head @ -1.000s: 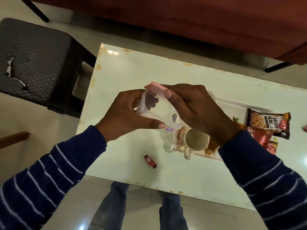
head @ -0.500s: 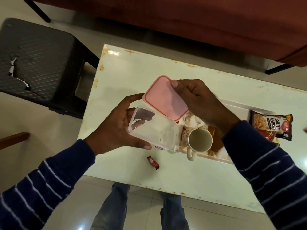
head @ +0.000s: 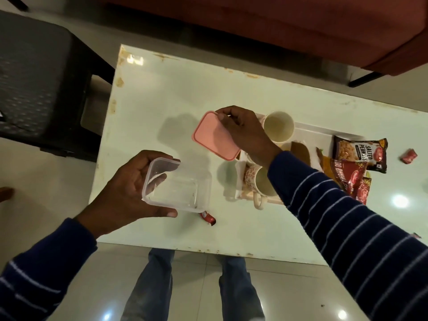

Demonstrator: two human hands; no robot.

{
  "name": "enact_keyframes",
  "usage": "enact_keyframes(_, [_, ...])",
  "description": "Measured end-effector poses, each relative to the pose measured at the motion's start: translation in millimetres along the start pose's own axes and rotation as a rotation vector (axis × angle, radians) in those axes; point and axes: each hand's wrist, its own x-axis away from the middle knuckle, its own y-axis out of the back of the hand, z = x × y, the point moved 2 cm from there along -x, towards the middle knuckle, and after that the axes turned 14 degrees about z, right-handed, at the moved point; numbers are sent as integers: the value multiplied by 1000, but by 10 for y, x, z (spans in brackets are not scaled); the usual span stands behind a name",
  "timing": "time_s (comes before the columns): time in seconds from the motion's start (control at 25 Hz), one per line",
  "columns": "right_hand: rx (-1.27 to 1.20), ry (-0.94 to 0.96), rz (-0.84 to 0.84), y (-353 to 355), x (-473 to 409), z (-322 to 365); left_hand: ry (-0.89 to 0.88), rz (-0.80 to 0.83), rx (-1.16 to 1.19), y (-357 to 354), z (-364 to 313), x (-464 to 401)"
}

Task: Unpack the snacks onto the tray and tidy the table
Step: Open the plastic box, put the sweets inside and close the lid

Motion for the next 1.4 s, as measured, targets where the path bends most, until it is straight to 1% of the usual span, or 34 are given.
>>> enact_keyframes(0.28, [250, -4, 56, -568, -48, -308, 4, 0, -1, -13, 206, 242])
enact_keyframes(0.48, [313, -72, 28, -808, -227, -562, 28, -6, -49, -29, 377, 350])
enact_keyframes(0.6, [369, -71, -42, -880, -273, -654, 57, -14, -26, -39, 510, 365])
enact_keyframes(0.72, [481, -55, -171, -871, -198, -722, 60, -43, -114, -26, 583, 366])
enact_keyframes(0.8, [526, 36, -244, -877, -37, -687, 54, -70, -167, -12, 601, 360])
enact_keyframes(0.88, [528, 147, -278, -954, 257, -636, 55, -109, -158, -1, 619, 357])
enact_keyframes(0.96, [572, 137, -268, -1104, 661, -695, 62, -159, -110, 8, 644, 351])
enact_keyframes(1.12, [720, -47, -185, -1478, 1350, -1062, 96, -220, -84, 2, 669, 287])
enact_keyframes(1.24, [771, -130, -112, -1627, 1432, -1291, 110, -225, -85, -31, 734, 220])
enact_keyframes(1.32, [751, -161, -72, -1642, 1405, -1347, 105, -236, -82, -58, 769, 191])
enact_keyframes(1.4, [707, -151, -61, -1641, 1395, -1342, 101, -242, -96, -78, 776, 182])
